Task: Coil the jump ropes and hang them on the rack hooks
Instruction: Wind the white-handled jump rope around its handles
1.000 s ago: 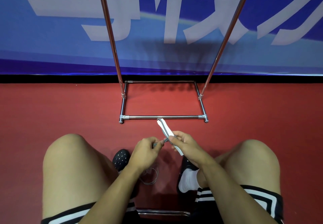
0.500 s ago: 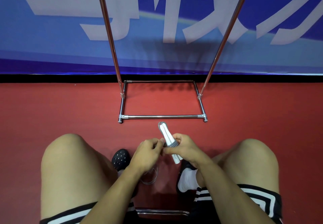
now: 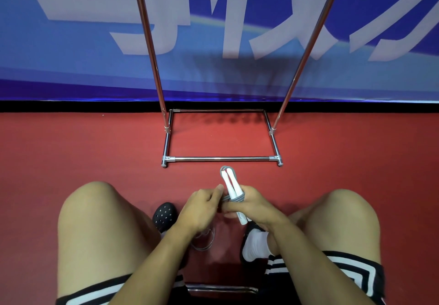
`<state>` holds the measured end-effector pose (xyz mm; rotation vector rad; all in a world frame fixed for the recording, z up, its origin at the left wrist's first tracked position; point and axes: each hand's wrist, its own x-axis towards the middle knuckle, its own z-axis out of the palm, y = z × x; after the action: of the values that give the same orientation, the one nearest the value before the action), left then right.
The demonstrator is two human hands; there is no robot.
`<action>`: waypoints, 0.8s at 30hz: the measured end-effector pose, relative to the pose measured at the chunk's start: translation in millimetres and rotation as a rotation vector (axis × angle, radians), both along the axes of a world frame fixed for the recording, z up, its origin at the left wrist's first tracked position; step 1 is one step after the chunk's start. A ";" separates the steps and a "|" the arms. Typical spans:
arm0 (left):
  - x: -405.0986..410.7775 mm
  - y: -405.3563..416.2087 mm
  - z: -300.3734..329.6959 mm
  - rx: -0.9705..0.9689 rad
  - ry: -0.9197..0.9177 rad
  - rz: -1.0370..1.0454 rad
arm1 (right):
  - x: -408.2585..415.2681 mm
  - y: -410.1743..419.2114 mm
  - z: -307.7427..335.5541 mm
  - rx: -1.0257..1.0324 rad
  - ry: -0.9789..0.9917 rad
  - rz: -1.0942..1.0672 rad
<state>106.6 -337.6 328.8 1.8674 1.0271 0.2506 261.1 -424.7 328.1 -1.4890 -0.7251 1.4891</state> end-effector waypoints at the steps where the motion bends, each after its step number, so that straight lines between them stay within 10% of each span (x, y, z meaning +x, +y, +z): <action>1: 0.0 1.4 -0.1 0.014 0.021 -0.003 | -0.4 -0.1 0.7 -0.011 0.000 0.002; 6: -6.2 10.0 -6.5 0.067 0.266 -0.059 | 2.1 -1.1 0.8 -0.053 -0.023 -0.021; 12: -13.7 14.5 -12.3 -0.406 0.256 -0.203 | 22.5 -4.6 10.9 -0.033 0.005 -0.198; 24: -9.2 17.2 -18.3 -0.055 -0.020 0.009 | 33.6 -0.6 2.4 -0.033 -0.115 -0.393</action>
<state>97.5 -320.4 310.4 1.8079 1.0188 0.2432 294.7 -425.3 330.5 -1.6419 -0.4413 1.1293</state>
